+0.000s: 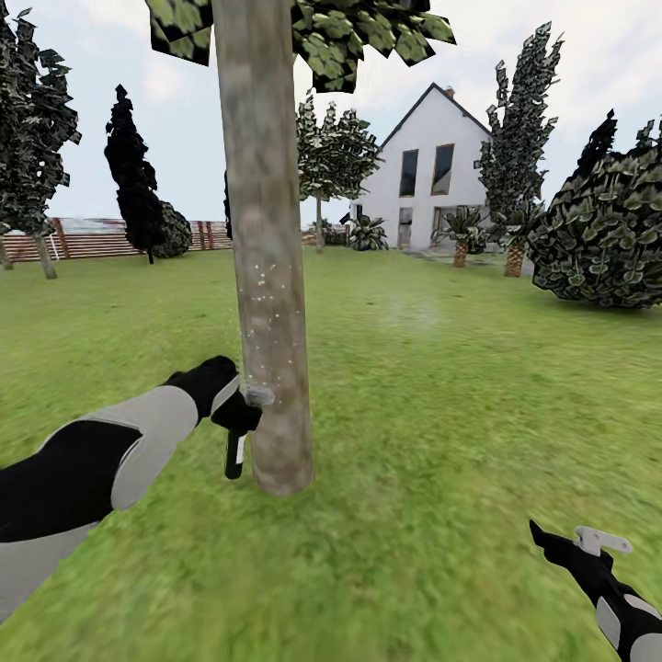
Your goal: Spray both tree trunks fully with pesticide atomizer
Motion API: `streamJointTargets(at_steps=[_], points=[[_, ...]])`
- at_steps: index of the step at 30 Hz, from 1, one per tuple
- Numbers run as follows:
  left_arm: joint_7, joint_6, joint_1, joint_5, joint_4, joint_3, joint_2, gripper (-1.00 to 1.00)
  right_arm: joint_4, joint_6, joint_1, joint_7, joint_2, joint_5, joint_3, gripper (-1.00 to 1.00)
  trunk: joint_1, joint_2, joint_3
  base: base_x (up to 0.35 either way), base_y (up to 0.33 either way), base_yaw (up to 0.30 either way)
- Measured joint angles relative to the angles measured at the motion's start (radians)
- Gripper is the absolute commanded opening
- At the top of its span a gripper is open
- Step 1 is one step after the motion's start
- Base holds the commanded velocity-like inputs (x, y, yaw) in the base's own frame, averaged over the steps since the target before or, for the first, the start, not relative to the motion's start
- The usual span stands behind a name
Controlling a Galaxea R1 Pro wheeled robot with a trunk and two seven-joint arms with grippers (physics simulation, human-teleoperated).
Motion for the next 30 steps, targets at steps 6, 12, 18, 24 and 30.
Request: streamJointTargets(at_steps=[6, 12, 18, 24, 30], points=[[0.000, -0.085, 0.118, -0.001, 0.000, -0.002, -0.001, -1.00, 0.000, 0.000, 0.000, 0.002, 0.000, 0.001, 0.000, 1.00, 0.000, 0.000, 0.000, 0.000, 0.000, 0.000], [0.000, -0.210, 0.197, 0.000, -0.001, -0.002, -0.005, -1.00, 0.000, 0.000, 0.000, 0.003, 0.000, 0.001, 0.000, 1.00, 0.000, 0.000, 0.000, 0.000, 0.000, 0.052], [0.000, -0.306, 0.210, 0.008, 0.000, 0.001, -0.007, -1.00, 0.000, 0.000, 0.000, 0.001, 0.000, 0.001, 0.000, 1.00, 0.000, 0.000, 0.000, 0.000, 0.000, 0.233], [0.000, -0.400, 0.254, 0.079, 0.000, -0.001, -0.002, -1.00, 0.000, 0.000, 0.000, 0.001, 0.000, 0.001, 0.000, 1.00, 0.000, 0.000, 0.000, 0.000, -0.089, 0.255], [0.000, -0.407, 0.255, 0.083, 0.000, -0.001, 0.000, -1.00, 0.000, 0.000, 0.000, 0.001, 0.000, 0.001, 0.000, 1.00, 0.000, 0.000, 0.000, 0.000, -0.309, 0.255]])
